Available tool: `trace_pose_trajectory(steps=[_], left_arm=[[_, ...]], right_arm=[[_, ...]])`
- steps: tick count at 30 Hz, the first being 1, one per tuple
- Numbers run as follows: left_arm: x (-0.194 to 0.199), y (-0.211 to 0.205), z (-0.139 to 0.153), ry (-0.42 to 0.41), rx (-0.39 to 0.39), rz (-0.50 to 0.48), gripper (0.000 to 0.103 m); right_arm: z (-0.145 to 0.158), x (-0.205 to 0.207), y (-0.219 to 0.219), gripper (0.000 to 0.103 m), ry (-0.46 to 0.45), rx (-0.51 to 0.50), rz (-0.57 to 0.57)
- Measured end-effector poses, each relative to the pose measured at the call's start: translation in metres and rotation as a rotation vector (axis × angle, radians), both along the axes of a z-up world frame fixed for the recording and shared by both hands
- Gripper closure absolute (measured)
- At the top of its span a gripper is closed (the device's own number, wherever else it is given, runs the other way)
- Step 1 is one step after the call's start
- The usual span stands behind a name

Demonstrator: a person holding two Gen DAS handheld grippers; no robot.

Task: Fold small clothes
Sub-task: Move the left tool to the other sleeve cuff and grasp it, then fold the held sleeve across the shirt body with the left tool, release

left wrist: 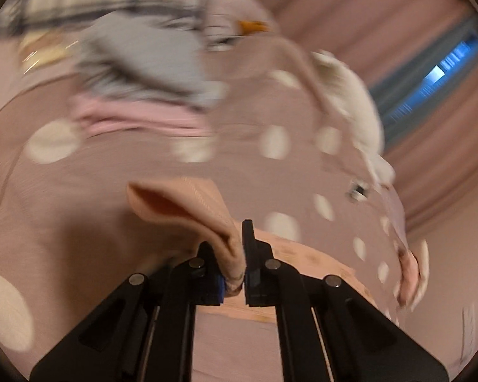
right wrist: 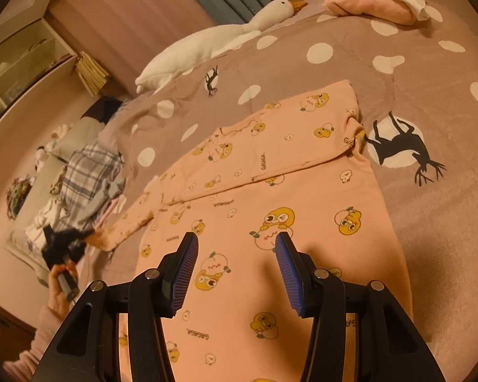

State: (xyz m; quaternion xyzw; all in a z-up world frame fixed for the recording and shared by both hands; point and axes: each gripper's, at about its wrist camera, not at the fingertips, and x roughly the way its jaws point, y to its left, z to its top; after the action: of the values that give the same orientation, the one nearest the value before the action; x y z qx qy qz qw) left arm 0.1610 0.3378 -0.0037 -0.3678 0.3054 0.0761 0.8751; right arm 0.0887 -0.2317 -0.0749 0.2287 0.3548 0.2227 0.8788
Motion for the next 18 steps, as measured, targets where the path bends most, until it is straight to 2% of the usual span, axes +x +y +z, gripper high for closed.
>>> trace_pose_trajectory(steps=[4,10,14,18], left_arm=[[0.024,-0.072,0.037,-0.052,0.053,-0.149,0.098],[0.066,-0.185,0.058,-0.067,0.079,-0.346,0.098],[0.084,-0.26,0.056,-0.052,0.116,-0.459,0.098],[0.102,-0.33,0.036,0.001,0.185,-0.549,0.098]], right_arm=[[-0.004,-0.004,-0.009,0.052,-0.001,0.028,-0.003],[-0.01,-0.011,-0.029,0.052,-0.013,0.09,-0.028],[-0.011,-0.013,-0.045,0.052,-0.023,0.109,-0.047],[-0.013,-0.017,-0.059,0.052,-0.027,0.112,-0.07]])
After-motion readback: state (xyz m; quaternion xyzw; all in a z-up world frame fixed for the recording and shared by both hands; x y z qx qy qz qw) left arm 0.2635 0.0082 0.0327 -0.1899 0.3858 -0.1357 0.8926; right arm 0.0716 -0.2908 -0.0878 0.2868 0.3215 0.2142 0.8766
